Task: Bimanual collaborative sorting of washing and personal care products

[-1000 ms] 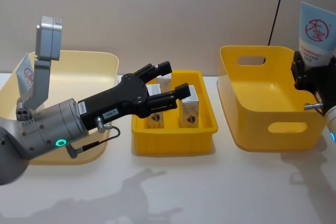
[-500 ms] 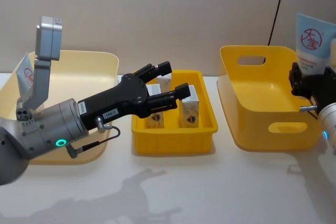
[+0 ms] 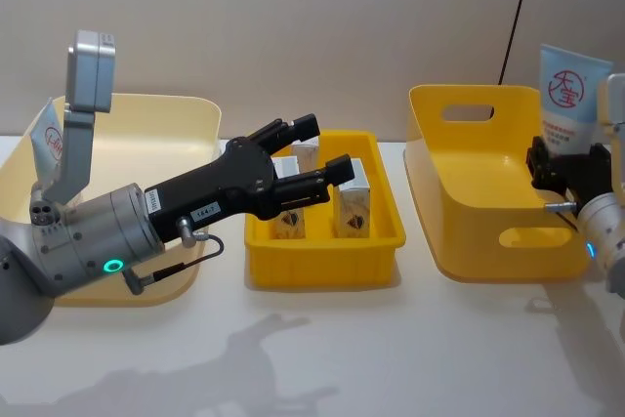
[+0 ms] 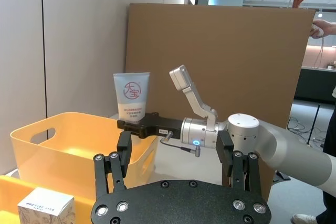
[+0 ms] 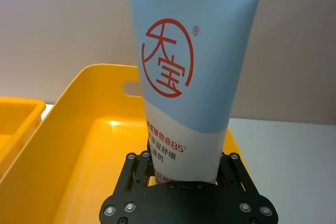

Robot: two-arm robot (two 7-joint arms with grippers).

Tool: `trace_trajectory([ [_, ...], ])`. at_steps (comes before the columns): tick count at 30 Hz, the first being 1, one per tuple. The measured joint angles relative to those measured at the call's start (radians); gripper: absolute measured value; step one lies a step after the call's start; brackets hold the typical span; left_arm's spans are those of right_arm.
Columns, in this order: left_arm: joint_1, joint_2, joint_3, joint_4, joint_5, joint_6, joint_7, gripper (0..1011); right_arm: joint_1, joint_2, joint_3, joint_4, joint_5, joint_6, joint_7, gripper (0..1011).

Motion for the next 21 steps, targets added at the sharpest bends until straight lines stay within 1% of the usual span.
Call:
trace_trajectory([
  [5,0.000,0.000,0.000,0.000,0.000,0.000,0.000,1003,0.008,-0.007,0.000,0.010,0.002,0.016,-0.001,626],
  [6,0.000,0.000,0.000,0.000,0.000,0.000,0.000,1003,0.011,-0.009,0.000,0.013,0.003,0.020,-0.002,688],
  [7,0.000,0.000,0.000,0.000,0.000,0.000,0.000,1003,0.012,-0.010,0.001,0.015,0.003,0.023,-0.002,688],
  [8,0.000,0.000,0.000,0.000,0.000,0.000,0.000,1003,0.012,-0.011,0.001,0.016,0.004,0.025,-0.002,725],
  [10,0.000,0.000,0.000,0.000,0.000,0.000,0.000,1003,0.014,-0.012,0.001,0.018,0.004,0.028,-0.003,764],
  [11,0.000,0.000,0.000,0.000,0.000,0.000,0.000,1003,0.015,-0.014,0.001,0.020,0.005,0.031,-0.003,822],
  [12,0.000,0.000,0.000,0.000,0.000,0.000,0.000,1003,0.016,-0.015,0.001,0.021,0.005,0.032,-0.003,840],
  [14,0.000,0.000,0.000,0.000,0.000,0.000,0.000,1003,0.018,-0.016,0.001,0.024,0.006,0.035,-0.003,908],
  [15,0.000,0.000,0.000,0.000,0.000,0.000,0.000,1003,0.019,-0.017,0.001,0.025,0.006,0.037,-0.004,919],
  [18,0.000,0.000,0.000,0.000,0.000,0.000,0.000,1003,0.020,-0.018,0.001,0.027,0.006,0.040,-0.004,996],
  [21,0.000,0.000,0.000,0.000,0.000,0.000,0.000,1003,0.021,-0.019,0.001,0.028,0.007,0.043,-0.004,1001],
])
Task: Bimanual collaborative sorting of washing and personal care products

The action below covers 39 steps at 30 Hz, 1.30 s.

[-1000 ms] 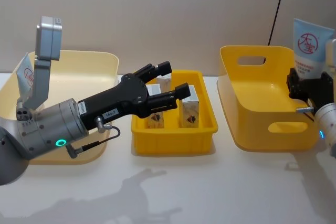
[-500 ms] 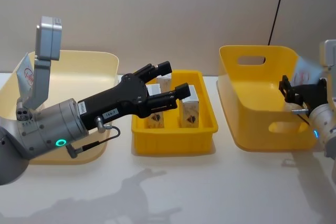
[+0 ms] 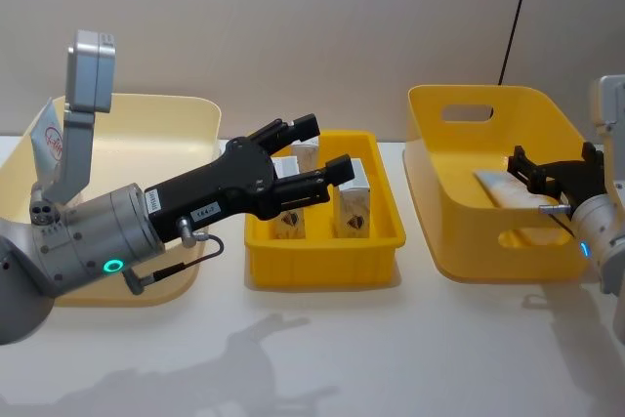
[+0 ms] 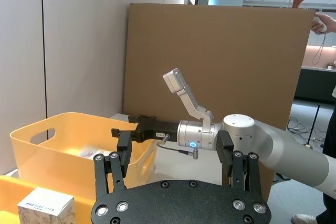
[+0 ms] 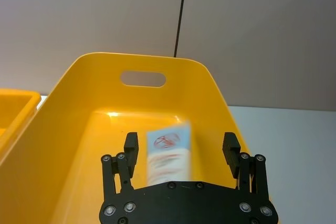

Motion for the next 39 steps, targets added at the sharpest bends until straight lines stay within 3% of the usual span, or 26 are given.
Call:
trace_trajectory([
  [12,0.000,0.000,0.000,0.000,0.000,0.000,0.000,1003,0.002,-0.003,0.000,0.002,0.001,0.003,0.000,1001],
  [33,0.000,0.000,0.000,0.000,0.001,0.000,0.001,1003,-0.024,0.002,0.005,-0.036,-0.013,-0.040,0.023,1001],
  [39,0.012,0.004,0.001,-0.005,0.023,-0.005,0.038,1003,-0.053,-0.002,-0.004,-0.052,-0.011,-0.073,0.048,1001],
])
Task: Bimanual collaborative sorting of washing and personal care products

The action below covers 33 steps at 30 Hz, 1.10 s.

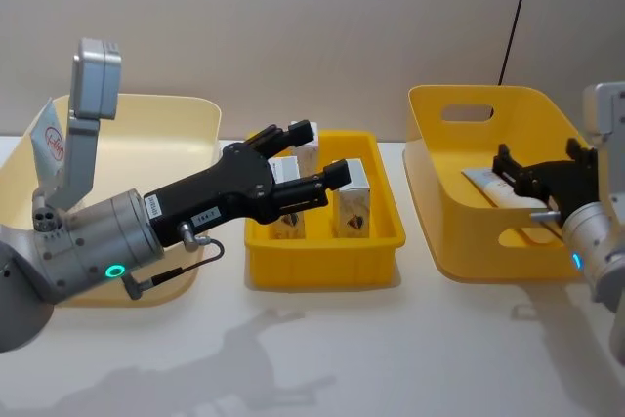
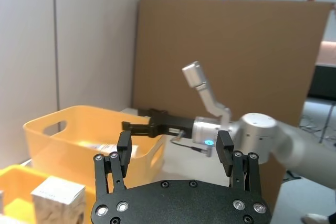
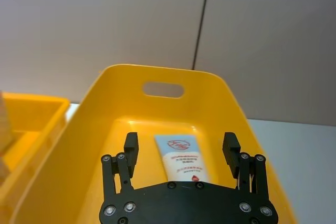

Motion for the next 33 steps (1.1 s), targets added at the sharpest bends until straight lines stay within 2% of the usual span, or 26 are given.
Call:
trace_trajectory([
  [15,0.058,0.018,0.006,-0.031,0.119,-0.038,0.184,1003,-0.122,-0.014,-0.039,-0.068,0.011,-0.148,0.106,1001],
  [23,0.092,0.029,0.010,-0.049,0.190,-0.060,0.293,1003,-0.208,-0.025,-0.066,-0.114,0.019,-0.251,0.180,1001],
  [30,0.124,0.039,0.013,-0.066,0.255,-0.080,0.394,1003,-0.250,-0.030,-0.080,-0.138,0.023,-0.303,0.217,1001],
  [31,0.124,0.039,0.013,-0.066,0.255,-0.080,0.394,1003,-0.257,-0.030,-0.082,-0.142,0.023,-0.312,0.223,1001],
  [32,0.134,0.042,0.014,-0.071,0.275,-0.086,0.425,1003,-0.259,-0.031,-0.083,-0.143,0.024,-0.315,0.225,1001],
  [33,0.134,0.042,0.014,-0.071,0.275,-0.086,0.425,1003,-0.263,-0.031,-0.084,-0.145,0.024,-0.319,0.228,1001],
])
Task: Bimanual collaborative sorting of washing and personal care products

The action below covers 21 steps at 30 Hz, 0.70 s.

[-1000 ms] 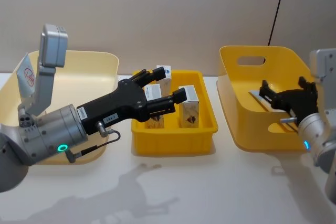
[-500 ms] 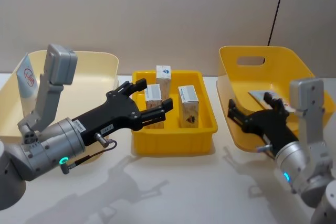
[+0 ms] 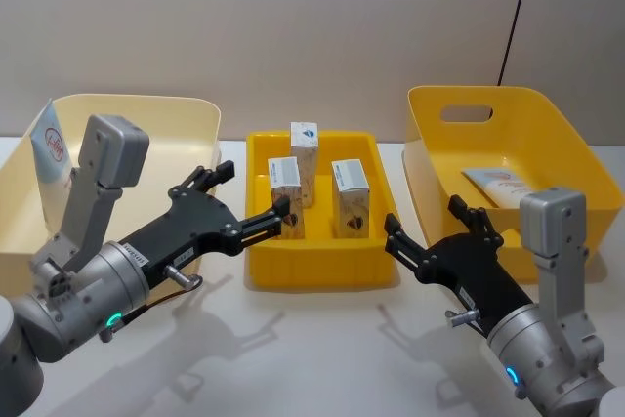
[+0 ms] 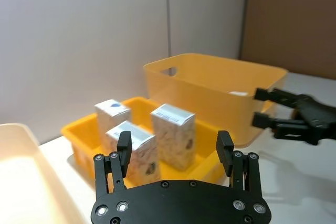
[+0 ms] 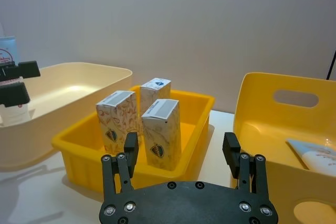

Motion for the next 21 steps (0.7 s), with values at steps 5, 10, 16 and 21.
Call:
trace_trajectory([
  [5,0.021,0.007,0.002,-0.011,0.044,-0.013,0.069,1003,-0.004,0.000,-0.001,-0.002,0.000,-0.004,0.003,1001],
  [10,0.043,0.013,0.004,-0.023,0.088,-0.027,0.137,1003,-0.004,0.000,-0.001,-0.002,0.000,-0.004,0.003,1001],
  [16,0.066,0.020,0.006,-0.034,0.134,-0.041,0.208,1003,-0.004,-0.002,-0.001,-0.002,0.001,-0.003,0.006,1001],
  [21,0.087,0.027,0.008,-0.046,0.179,-0.055,0.278,1003,-0.002,-0.006,-0.001,-0.002,0.006,0.006,0.010,1001],
])
